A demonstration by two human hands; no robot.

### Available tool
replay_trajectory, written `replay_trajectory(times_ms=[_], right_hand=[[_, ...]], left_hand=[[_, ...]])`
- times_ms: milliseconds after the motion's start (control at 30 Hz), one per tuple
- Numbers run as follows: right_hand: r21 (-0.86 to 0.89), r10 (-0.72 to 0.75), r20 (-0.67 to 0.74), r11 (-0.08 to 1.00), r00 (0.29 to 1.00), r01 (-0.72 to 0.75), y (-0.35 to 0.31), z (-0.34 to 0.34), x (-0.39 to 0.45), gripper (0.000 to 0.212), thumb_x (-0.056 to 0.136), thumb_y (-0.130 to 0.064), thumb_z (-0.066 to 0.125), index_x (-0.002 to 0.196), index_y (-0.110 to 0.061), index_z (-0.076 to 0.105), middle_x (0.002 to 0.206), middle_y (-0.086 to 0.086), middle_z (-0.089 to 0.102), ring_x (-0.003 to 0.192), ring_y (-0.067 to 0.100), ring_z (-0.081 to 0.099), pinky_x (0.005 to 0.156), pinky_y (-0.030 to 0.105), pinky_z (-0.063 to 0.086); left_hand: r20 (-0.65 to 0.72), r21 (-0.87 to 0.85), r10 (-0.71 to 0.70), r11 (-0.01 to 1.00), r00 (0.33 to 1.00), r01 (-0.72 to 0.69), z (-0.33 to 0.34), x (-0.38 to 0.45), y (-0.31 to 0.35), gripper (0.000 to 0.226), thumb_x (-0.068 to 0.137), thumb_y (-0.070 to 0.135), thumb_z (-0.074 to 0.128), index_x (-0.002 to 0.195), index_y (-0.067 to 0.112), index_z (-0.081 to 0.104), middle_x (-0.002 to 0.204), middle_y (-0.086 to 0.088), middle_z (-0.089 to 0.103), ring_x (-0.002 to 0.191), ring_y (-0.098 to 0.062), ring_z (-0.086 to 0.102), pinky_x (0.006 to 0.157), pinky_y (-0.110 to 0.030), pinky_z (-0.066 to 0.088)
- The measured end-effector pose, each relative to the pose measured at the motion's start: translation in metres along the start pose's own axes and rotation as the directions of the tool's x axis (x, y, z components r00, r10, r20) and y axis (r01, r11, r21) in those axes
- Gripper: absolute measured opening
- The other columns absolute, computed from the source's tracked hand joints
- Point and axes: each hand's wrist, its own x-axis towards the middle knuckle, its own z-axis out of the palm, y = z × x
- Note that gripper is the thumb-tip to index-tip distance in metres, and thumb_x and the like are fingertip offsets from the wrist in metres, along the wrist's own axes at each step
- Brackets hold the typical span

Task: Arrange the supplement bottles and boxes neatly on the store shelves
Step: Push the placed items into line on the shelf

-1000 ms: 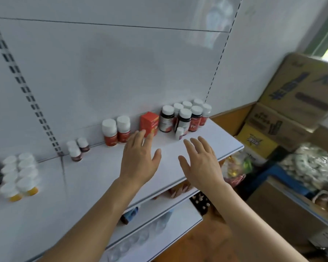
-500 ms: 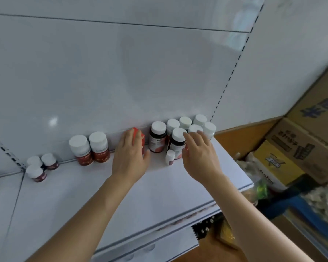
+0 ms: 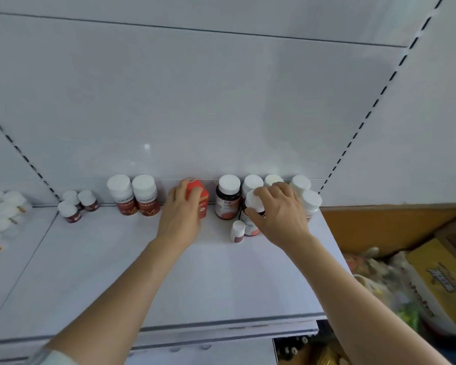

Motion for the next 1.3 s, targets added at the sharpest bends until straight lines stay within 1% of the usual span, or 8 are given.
replay_trajectory(times_ms=[167, 300, 433, 567, 700, 900, 1100, 1300], right_hand=[[0.171, -0.066, -0.113, 0.982, 0.991, 0.084, -0.001, -0.014, 0.007, 0.035, 0.081, -0.039, 0.07, 0.104, -0.013, 0.068, 0.092, 0.007, 0.067, 0.095, 0.037, 0.062, 0.083, 0.044, 0.05], [0.358, -0.03, -0.256, 0.926, 0.966, 0.123, -0.01, -0.057, 0.012, 0.03, 0.084, -0.028, 0.075, 0.111, -0.016, 0.069, 0.109, 0.001, 0.067, 0.083, 0.022, 0.062, 0.074, 0.031, 0.049], [0.682, 0.08, -0.121, 0.731, 0.989, 0.024, -0.022, -0.091, 0.008, 0.03, 0.089, -0.019, 0.07, 0.119, -0.026, 0.068, 0.118, -0.012, 0.064, 0.099, 0.0, 0.062, 0.078, 0.011, 0.05], [0.822, 0.034, 0.103, 0.56, 0.994, -0.104, -0.027, -0.095, 0.002, 0.035, 0.097, -0.012, 0.061, 0.129, -0.027, 0.062, 0.118, -0.01, 0.066, 0.091, -0.015, 0.061, 0.068, 0.004, 0.046], [0.883, -0.09, 0.24, 0.434, 0.967, -0.179, -0.034, -0.081, -0.004, 0.043, 0.098, -0.008, 0.059, 0.136, -0.028, 0.057, 0.128, -0.01, 0.067, 0.115, -0.002, 0.061, 0.096, 0.023, 0.049], [0.95, -0.15, 0.28, 0.189, 0.948, -0.25, -0.069, -0.066, -0.02, 0.048, 0.091, -0.021, 0.06, 0.137, -0.031, 0.056, 0.131, -0.001, 0.067, 0.126, 0.023, 0.06, 0.109, 0.052, 0.044], [0.958, -0.074, 0.261, 0.139, 0.962, -0.249, -0.141, -0.064, -0.042, 0.038, 0.091, -0.032, 0.064, 0.129, -0.028, 0.059, 0.124, -0.002, 0.07, 0.116, 0.021, 0.066, 0.105, 0.05, 0.049], [0.953, 0.048, 0.21, 0.215, 0.976, -0.216, -0.229, -0.06, -0.072, 0.02, 0.102, -0.028, 0.056, 0.12, -0.023, 0.063, 0.096, -0.011, 0.074, 0.083, 0.003, 0.069, 0.071, 0.02, 0.053]], left_hand=[[-0.065, -0.076, 0.006, 0.997, 0.998, -0.011, -0.009, -0.005, -0.01, 0.051, 0.081, 0.006, 0.07, 0.128, 0.013, 0.052, 0.135, -0.008, 0.051, 0.11, -0.039, 0.054, 0.094, -0.047, 0.047], [-0.168, -0.35, -0.076, 0.937, 0.983, 0.013, -0.027, -0.009, -0.004, 0.047, 0.087, 0.015, 0.072, 0.129, 0.014, 0.052, 0.13, -0.002, 0.055, 0.12, -0.022, 0.052, 0.101, -0.032, 0.041], [-0.06, -0.683, -0.314, 0.705, 0.947, 0.19, -0.056, -0.018, 0.014, 0.054, 0.086, 0.025, 0.076, 0.134, 0.026, 0.05, 0.126, 0.014, 0.06, 0.114, -0.007, 0.057, 0.097, -0.026, 0.044], [0.032, -0.833, -0.351, 0.508, 0.936, 0.219, -0.078, -0.035, 0.018, 0.049, 0.087, 0.031, 0.075, 0.131, 0.032, 0.052, 0.12, 0.02, 0.064, 0.114, 0.004, 0.057, 0.102, -0.031, 0.047], [0.071, -0.893, -0.391, 0.385, 0.917, 0.234, -0.088, -0.057, 0.013, 0.052, 0.079, 0.042, 0.074, 0.127, 0.032, 0.056, 0.123, 0.014, 0.067, 0.116, -0.007, 0.062, 0.102, -0.045, 0.051], [0.127, -0.931, -0.457, 0.252, 0.881, 0.265, -0.101, -0.091, 0.0, 0.039, 0.089, 0.03, 0.073, 0.126, 0.026, 0.059, 0.116, 0.006, 0.072, 0.107, -0.012, 0.068, 0.1, -0.041, 0.053], [0.099, -0.937, -0.452, 0.257, 0.887, 0.236, -0.127, -0.124, -0.022, 0.026, 0.095, 0.03, 0.064, 0.121, 0.025, 0.062, 0.106, 0.008, 0.074, 0.099, -0.012, 0.072, 0.087, -0.035, 0.057], [0.101, -0.939, -0.485, 0.243, 0.869, 0.244, -0.159, -0.175, -0.068, 0.014, 0.097, 0.031, 0.061, 0.11, 0.034, 0.062, 0.101, 0.011, 0.073, 0.093, -0.011, 0.072, 0.079, -0.035, 0.059]])
